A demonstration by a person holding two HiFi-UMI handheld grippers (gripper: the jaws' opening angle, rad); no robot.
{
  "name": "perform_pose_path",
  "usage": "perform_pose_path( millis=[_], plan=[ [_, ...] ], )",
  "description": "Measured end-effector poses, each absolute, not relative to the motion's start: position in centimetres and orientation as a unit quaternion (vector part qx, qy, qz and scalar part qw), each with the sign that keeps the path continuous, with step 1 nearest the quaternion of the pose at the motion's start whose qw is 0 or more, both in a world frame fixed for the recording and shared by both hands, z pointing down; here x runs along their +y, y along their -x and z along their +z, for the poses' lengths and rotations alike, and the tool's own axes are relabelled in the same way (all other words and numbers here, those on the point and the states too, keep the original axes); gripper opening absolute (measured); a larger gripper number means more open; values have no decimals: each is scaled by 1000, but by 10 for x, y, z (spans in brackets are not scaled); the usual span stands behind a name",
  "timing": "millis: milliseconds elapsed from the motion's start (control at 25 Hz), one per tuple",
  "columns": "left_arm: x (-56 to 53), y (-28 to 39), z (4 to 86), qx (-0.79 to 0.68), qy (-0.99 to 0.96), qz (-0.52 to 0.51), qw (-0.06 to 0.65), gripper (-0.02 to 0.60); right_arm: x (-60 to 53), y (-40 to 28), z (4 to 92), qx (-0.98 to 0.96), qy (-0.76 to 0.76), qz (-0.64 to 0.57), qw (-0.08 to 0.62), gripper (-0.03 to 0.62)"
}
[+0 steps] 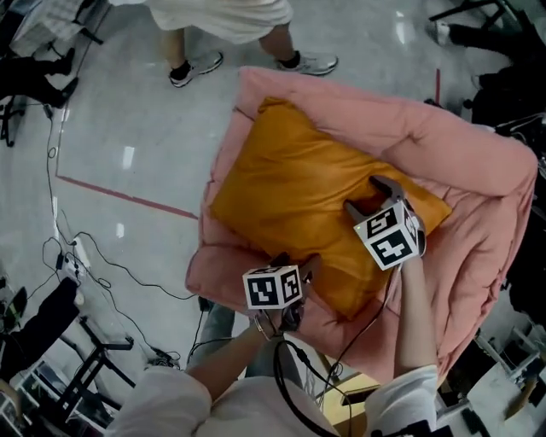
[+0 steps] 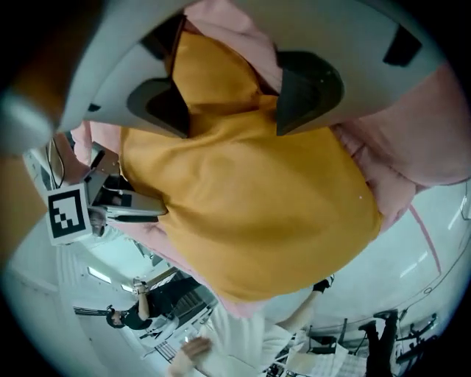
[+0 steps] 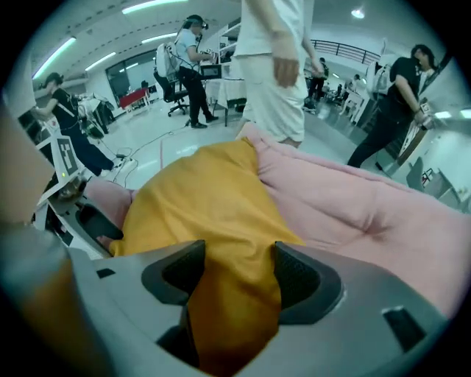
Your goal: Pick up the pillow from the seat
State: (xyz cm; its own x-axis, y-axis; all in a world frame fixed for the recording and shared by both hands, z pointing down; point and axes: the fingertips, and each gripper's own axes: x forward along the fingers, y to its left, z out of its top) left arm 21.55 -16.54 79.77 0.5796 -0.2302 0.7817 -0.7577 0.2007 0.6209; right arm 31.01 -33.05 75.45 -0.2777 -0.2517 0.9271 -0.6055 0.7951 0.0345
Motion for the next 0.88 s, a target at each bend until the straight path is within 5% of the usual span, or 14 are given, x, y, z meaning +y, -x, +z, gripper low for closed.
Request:
perform_pose_path(
  millis=[480, 720, 880],
  plan=[
    [-184, -233, 847, -439, -595, 223, 635, 365, -333, -312, 806, -768, -258, 190, 554, 256],
    [-186, -228, 833, -453, -606, 221, 615, 165, -328, -305, 805, -764, -253, 179, 566, 73],
    [-185, -220, 818, -450, -620, 219, 605, 65, -324, -300, 795, -771, -247, 204, 550, 38]
  ],
)
